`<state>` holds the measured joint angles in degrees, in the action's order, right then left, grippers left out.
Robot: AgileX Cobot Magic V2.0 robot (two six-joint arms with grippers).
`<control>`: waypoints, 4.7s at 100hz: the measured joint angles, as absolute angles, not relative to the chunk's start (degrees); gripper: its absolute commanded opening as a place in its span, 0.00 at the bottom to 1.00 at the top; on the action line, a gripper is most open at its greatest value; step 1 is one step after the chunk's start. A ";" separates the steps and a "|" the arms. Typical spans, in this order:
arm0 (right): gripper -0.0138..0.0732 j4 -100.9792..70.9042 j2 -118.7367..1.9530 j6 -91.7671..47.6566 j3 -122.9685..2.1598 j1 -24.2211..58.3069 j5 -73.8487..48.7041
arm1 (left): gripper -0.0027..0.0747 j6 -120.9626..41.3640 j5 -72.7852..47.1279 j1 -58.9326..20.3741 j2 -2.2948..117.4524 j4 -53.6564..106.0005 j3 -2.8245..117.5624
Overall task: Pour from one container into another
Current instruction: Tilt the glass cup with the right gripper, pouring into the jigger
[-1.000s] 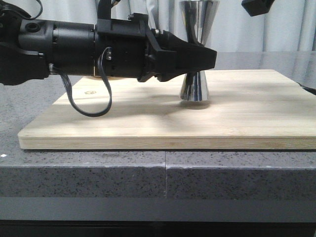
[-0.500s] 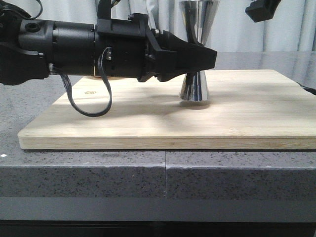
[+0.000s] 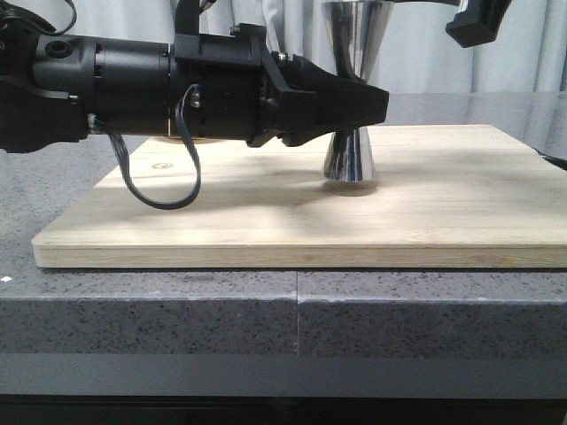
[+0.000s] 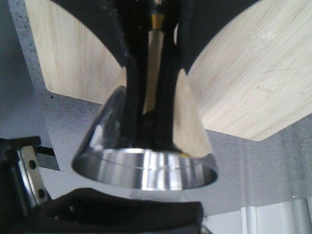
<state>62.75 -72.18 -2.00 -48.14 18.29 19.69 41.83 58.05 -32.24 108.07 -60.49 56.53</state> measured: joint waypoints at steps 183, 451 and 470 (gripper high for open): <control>0.41 71.15 -72.18 -2.08 -48.14 18.29 19.58 | 0.01 42.31 59.18 -32.24 108.07 -62.12 56.53; 0.41 79.43 -72.18 -2.08 -49.26 18.29 19.07 | 0.01 42.53 59.18 -32.24 108.07 -63.81 56.53; 0.41 80.24 -72.18 -2.08 -49.26 18.29 19.07 | 0.01 42.53 59.18 -32.24 108.07 -63.81 56.53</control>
<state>80.24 -72.18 -2.08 -49.26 18.29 19.07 42.53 59.18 -32.24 108.07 -63.82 56.53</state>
